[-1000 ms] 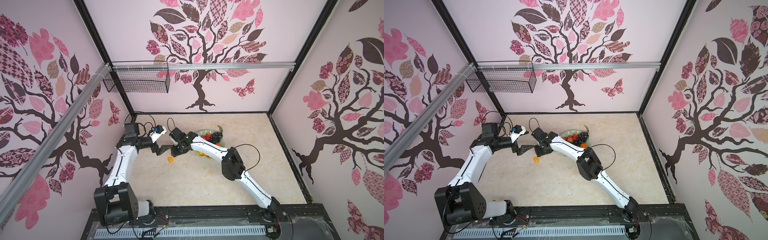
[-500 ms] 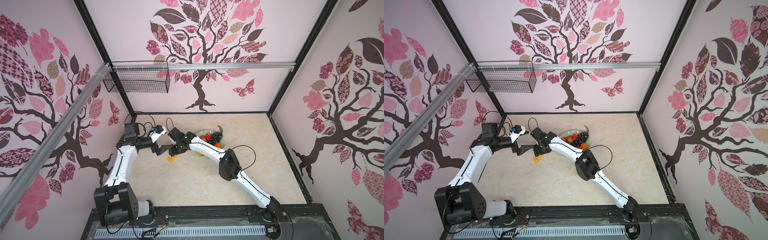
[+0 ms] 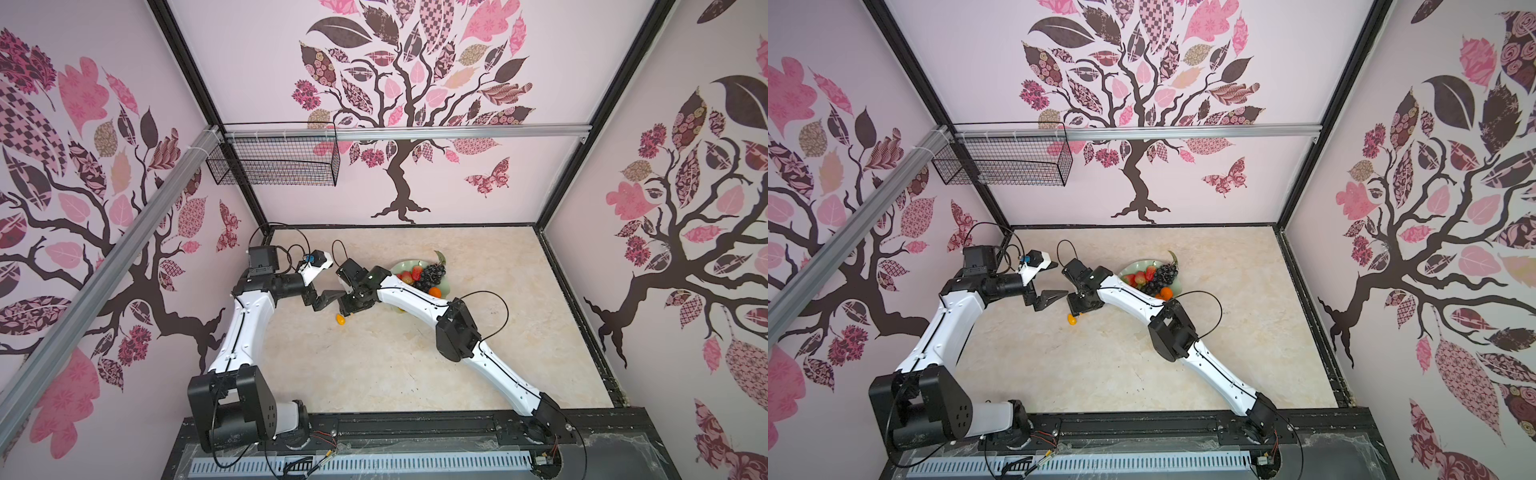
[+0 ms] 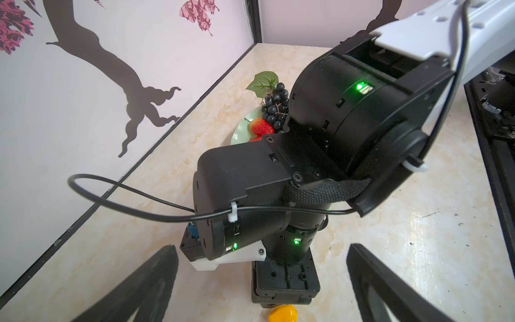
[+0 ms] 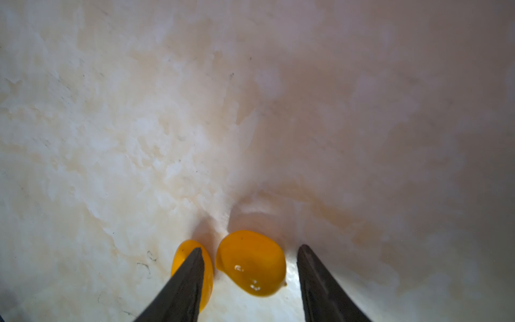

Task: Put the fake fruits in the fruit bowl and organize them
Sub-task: 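Lower the right gripper onto the larger yellow fruit and close it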

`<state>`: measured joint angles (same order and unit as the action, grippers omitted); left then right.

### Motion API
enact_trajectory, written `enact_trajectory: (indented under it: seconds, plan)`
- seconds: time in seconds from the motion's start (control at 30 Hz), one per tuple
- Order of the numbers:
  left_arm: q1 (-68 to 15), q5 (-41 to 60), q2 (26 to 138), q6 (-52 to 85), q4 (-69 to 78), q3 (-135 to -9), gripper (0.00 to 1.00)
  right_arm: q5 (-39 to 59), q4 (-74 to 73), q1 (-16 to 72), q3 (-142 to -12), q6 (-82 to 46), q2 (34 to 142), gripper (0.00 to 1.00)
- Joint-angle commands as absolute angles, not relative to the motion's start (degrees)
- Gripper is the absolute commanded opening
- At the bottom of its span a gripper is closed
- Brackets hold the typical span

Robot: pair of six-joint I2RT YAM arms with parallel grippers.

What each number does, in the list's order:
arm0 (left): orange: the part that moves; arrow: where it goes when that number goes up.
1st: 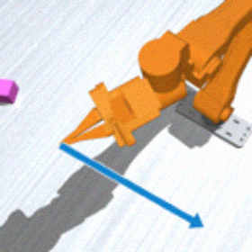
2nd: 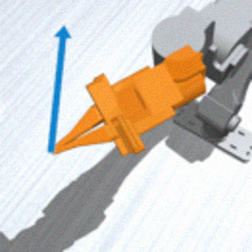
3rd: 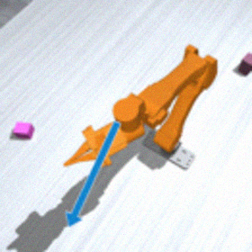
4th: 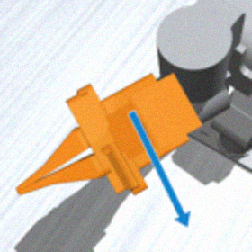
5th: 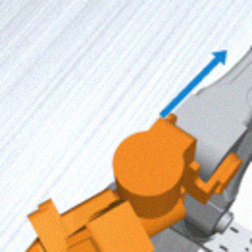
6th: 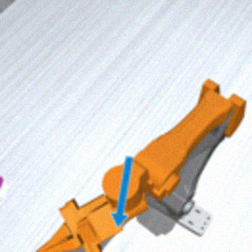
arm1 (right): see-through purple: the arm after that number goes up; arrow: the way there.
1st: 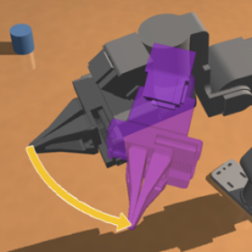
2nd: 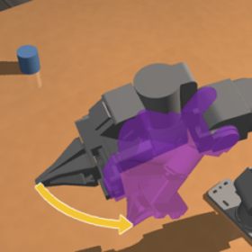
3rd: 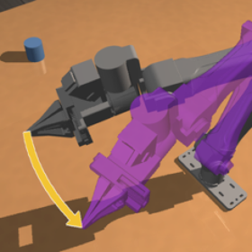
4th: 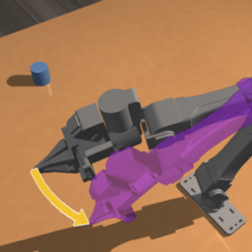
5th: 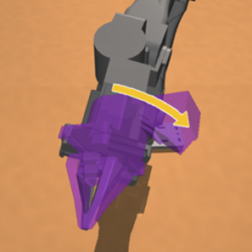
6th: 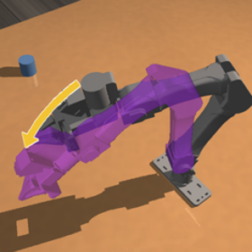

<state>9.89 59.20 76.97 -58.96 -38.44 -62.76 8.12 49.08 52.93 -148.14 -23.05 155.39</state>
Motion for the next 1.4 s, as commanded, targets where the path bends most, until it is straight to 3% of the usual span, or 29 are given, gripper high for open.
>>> enact_trajectory:
  seconds: [0.0, 0.43, 0.73, 0.9, 1.07, 1.37]
  plan:
    - [10.5, 60.4, 76.8, -59.3, -39.1, -64.2, 0.99, 7.5, 51.0, 53.4, -150.1, -22.4, 158.6, 0.57]
    - [10.8, 61.2, 77.0, -58.4, -38.6, -64.3, 0.99, 3.5, 54.7, 53.9, -147.8, -21.7, 158.8, 0.56]
    - [10.8, 61.5, 76.9, -58.2, -38.4, -64.2, 0.99, 2.9, 54.3, 53.9, -146.3, -22.0, 157.9, 0.43]
    - [10.7, 61.6, 76.9, -58.0, -38.3, -64.2, 0.98, 3.0, 54.0, 53.9, -146.2, -22.4, 158.3, 0.43]
    - [10.8, 61.8, 77.0, -57.8, -38.2, -64.2, 0.99, 2.6, 53.4, 53.9, -146.2, -22.8, 159.0, 0.5]
    - [10.8, 62.0, 77.0, -57.8, -38.1, -64.2, 0.99, 4.1, 52.3, 53.9, -146.8, -23.0, 161.3, 0.51]
